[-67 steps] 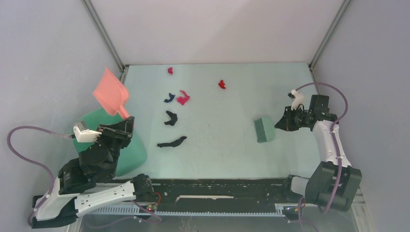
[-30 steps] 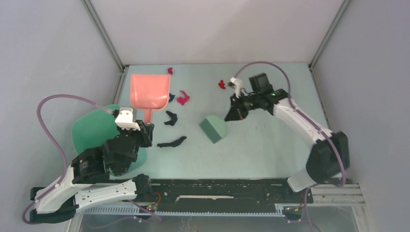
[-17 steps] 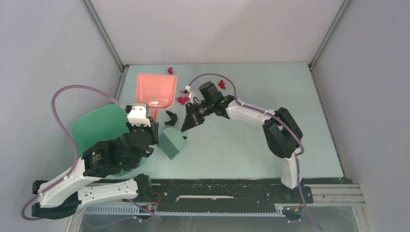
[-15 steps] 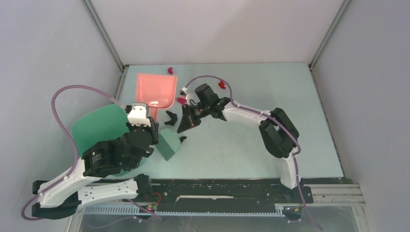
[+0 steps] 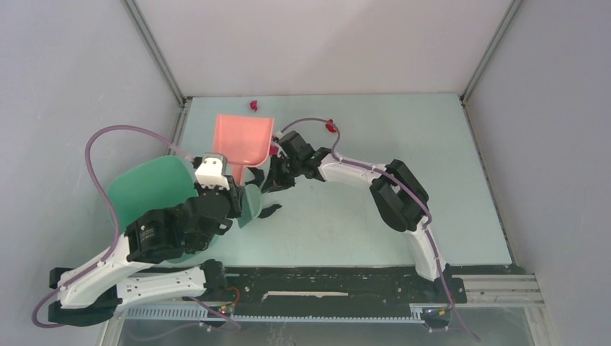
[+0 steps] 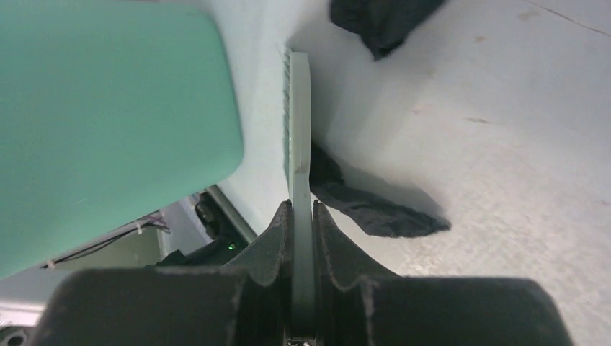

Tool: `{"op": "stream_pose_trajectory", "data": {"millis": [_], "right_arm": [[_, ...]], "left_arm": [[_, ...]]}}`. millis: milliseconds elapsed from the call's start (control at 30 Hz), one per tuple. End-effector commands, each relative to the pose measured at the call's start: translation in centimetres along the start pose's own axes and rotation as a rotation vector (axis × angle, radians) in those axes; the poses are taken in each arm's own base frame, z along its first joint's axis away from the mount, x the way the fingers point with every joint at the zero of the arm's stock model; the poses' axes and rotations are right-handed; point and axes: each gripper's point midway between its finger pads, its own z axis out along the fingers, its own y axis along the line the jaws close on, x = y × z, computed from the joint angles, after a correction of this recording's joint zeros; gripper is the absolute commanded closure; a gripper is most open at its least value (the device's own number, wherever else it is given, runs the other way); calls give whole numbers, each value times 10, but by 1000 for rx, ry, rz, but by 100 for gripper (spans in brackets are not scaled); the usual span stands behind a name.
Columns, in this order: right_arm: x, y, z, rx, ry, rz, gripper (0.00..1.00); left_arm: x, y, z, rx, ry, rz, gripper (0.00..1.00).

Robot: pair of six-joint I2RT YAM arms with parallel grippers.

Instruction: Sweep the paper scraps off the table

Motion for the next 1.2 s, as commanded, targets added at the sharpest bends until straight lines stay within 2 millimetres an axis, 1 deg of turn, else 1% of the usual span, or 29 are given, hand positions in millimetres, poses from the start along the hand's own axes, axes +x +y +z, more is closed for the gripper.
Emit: {"op": "stream_pose_trajectory", "data": {"millis": [0, 100, 133, 233, 300, 333, 400, 467, 500, 533, 567, 633, 667, 733, 800, 833, 933, 1033, 1133, 1167], "right_arm": [[-16, -17, -30, 104, -118, 5, 100], [-19, -30, -62, 125, -168, -40, 100], [-20, -39, -76, 147, -185, -54, 100], [-24, -76, -116, 226, -202, -36, 100], [-24, -109, -145, 292, -180, 17, 100], [-26, -133, -163, 328, -176, 64, 100], [-21, -163, -191, 370, -151, 125, 100], [-12, -184, -219, 396, -116, 172, 100], [-11, -188, -230, 388, -117, 176, 100], [-13, -188, -241, 370, -131, 178, 100], [-16, -184, -250, 346, -155, 167, 100], [-28, -164, -263, 270, -215, 115, 100], [-36, -151, -267, 233, -254, 78, 100], [-52, -118, -273, 144, -326, -12, 100], [-63, -86, -268, 79, -368, -107, 100], [-67, -74, -264, 59, -379, -142, 100], [-75, -44, -238, 4, -377, -196, 100], [-78, -19, -202, -79, -348, -171, 100], [-79, -4, -164, -121, -314, -115, 100], [-83, -2, -153, -111, -313, -78, 100]], "left_arm": [[-2, -12, -5, 65, 11, -98, 100], [2, -14, -7, 90, 23, -113, 100], [3, -15, -7, 97, 28, -116, 100], [5, -16, -8, 108, 37, -121, 100], [6, -16, -8, 110, 39, -112, 100], [6, -16, -8, 109, 39, -103, 100], [4, -15, -8, 106, 34, -84, 100], [3, -14, -7, 102, 29, -65, 100], [2, -13, -7, 98, 25, -54, 100], [1, -12, -7, 93, 21, -45, 100], [0, -11, -7, 88, 19, -34, 100], [-2, -10, -5, 75, 13, -16, 100], [-2, -10, -5, 72, 13, -6, 100], [-2, -11, -4, 69, 15, 4, 100], [-2, -12, -4, 75, 18, 1, 100], [-2, -13, -4, 80, 20, -6, 100], [0, -12, -6, 86, 24, -28, 100], [-1, -10, -9, 92, 22, -41, 100], [-3, -8, -12, 91, 28, -52, 100], [-3, -8, -12, 92, 32, -58, 100]]}}
